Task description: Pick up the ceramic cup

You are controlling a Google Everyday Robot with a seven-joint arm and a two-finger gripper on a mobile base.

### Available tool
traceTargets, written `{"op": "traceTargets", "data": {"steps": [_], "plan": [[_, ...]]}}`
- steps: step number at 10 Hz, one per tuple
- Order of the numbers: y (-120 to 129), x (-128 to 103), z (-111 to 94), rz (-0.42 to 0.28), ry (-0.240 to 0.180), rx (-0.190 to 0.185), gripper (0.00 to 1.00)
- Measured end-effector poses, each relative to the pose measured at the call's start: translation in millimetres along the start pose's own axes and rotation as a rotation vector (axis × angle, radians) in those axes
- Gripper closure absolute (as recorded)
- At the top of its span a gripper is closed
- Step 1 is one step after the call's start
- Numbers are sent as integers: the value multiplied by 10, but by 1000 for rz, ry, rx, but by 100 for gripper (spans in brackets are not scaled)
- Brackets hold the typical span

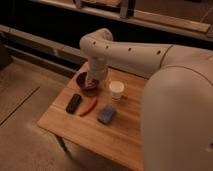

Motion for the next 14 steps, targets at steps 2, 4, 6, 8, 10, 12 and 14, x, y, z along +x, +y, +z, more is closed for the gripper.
{"op": "traceTargets", "data": {"steps": [2, 4, 6, 8, 10, 12, 14], "plan": [[-196, -256, -25, 92, 7, -21, 35], [-307, -456, -3, 140, 13, -46, 35], [-240, -589, 96, 121, 13, -83, 35], [-57, -652, 264, 69, 23, -115, 35], [34, -657, 513, 32, 49, -115, 35], [-43, -663, 715, 31, 73, -75, 35], [-243, -692, 847, 59, 93, -16, 35]]}}
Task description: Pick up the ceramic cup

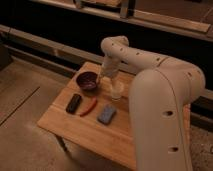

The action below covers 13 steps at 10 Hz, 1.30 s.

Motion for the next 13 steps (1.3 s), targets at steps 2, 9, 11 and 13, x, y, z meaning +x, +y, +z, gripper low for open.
{"op": "traceTargets", "data": {"steps": [2, 9, 11, 13], "plan": [[-149, -25, 102, 24, 11, 62, 45], [-7, -108, 27, 12, -50, 70, 100], [143, -65, -216, -18, -103, 26, 100], [212, 34, -443, -40, -145, -12, 100]]}}
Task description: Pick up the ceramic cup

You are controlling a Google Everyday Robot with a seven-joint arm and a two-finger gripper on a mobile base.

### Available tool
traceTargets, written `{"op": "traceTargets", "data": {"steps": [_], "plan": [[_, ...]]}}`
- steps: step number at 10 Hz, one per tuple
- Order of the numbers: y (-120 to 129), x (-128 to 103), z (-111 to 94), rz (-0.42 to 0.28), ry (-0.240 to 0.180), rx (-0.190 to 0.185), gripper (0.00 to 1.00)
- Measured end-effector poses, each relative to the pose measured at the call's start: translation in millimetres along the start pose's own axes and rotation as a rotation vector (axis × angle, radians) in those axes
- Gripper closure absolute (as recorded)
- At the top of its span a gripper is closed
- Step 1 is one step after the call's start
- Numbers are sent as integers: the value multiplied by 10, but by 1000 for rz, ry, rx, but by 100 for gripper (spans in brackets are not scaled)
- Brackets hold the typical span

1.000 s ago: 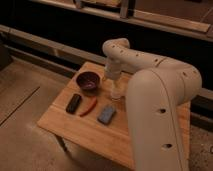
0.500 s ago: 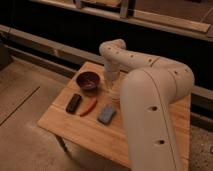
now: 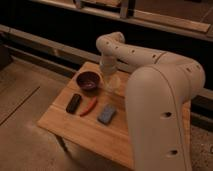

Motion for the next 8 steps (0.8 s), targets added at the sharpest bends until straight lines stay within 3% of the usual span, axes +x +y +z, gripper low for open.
{"op": "traceTargets", "data": {"steps": [2, 5, 8], "plan": [[14, 82, -199, -15, -37, -21, 100], [140, 308, -614, -69, -142, -46, 100], [142, 376, -673, -71, -158, -48, 100]]}}
